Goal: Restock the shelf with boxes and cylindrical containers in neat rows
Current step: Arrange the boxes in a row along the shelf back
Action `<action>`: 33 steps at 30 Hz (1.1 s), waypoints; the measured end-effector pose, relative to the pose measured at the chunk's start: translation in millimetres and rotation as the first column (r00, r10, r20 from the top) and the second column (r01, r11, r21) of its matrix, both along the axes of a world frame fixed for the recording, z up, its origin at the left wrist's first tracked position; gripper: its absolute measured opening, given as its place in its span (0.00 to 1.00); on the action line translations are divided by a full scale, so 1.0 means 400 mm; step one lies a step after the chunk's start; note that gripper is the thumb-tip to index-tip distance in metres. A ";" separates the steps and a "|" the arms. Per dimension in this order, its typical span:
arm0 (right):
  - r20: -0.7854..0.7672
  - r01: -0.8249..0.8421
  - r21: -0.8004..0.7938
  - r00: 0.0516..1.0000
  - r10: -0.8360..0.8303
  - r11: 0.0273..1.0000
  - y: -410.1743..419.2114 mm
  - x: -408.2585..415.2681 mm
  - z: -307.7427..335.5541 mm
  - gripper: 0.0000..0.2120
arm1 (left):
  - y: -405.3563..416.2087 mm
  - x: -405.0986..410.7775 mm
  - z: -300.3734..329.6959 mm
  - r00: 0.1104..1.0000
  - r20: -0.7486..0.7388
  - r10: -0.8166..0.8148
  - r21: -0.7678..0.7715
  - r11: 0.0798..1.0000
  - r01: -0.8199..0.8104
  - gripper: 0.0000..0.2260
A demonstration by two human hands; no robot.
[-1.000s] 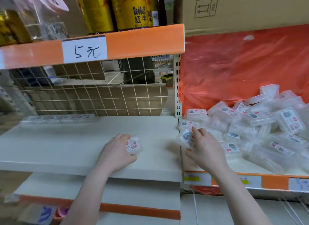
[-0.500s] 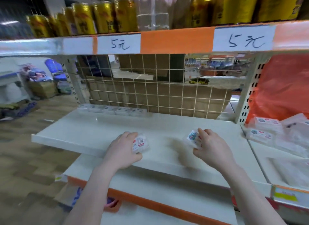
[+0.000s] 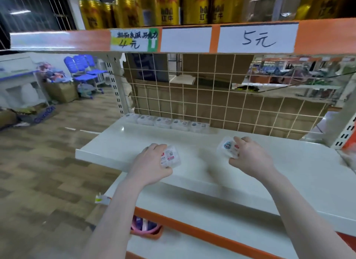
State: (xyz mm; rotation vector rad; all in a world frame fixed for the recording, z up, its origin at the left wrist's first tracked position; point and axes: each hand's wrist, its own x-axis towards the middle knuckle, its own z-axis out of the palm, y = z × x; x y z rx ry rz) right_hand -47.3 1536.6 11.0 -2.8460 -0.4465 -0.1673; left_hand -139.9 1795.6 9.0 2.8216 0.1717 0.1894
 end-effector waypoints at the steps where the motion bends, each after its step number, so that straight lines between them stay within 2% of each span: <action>1: -0.001 -0.003 -0.005 1.000 0.003 1.000 0.010 0.014 0.001 0.30 | 0.010 0.005 0.000 1.000 -0.002 0.004 -0.004 1.000 -0.004 0.31; 4: -0.014 0.000 -0.036 1.000 -0.001 0.999 0.035 0.060 0.005 0.33 | 0.033 0.024 -0.001 1.000 -0.013 0.008 -0.012 1.000 -0.008 0.31; 8: -0.068 -0.010 -0.060 0.998 0.006 0.998 0.060 0.144 0.007 0.28 | 0.062 0.055 -0.006 1.000 -0.027 0.011 -0.024 1.000 -0.012 0.31; 15: -0.043 -0.074 -0.064 0.997 0.071 0.995 0.069 0.295 -0.003 0.20 | 0.097 0.133 -0.028 0.996 -0.077 0.032 -0.004 0.999 -0.032 0.31; 17: -0.101 -0.064 -0.059 0.993 0.057 0.996 0.064 0.344 -0.018 0.20 | 0.100 0.158 -0.035 0.996 -0.078 0.044 -0.012 0.999 -0.045 0.30; 19: -0.204 -0.058 -0.036 0.978 0.049 0.998 0.059 0.391 -0.033 0.25 | 0.102 0.180 -0.042 0.995 -0.085 0.056 -0.020 0.998 -0.058 0.30; 22: -0.287 -0.087 -0.087 0.956 0.059 0.992 0.066 0.447 -0.048 0.28 | 0.106 0.210 -0.050 0.990 -0.112 0.085 -0.031 0.996 -0.089 0.32; 33: -0.248 -0.232 -0.211 0.952 0.177 0.950 0.125 0.555 -0.070 0.16 | 0.128 0.270 -0.080 0.988 -0.092 0.126 -0.038 0.991 -0.129 0.30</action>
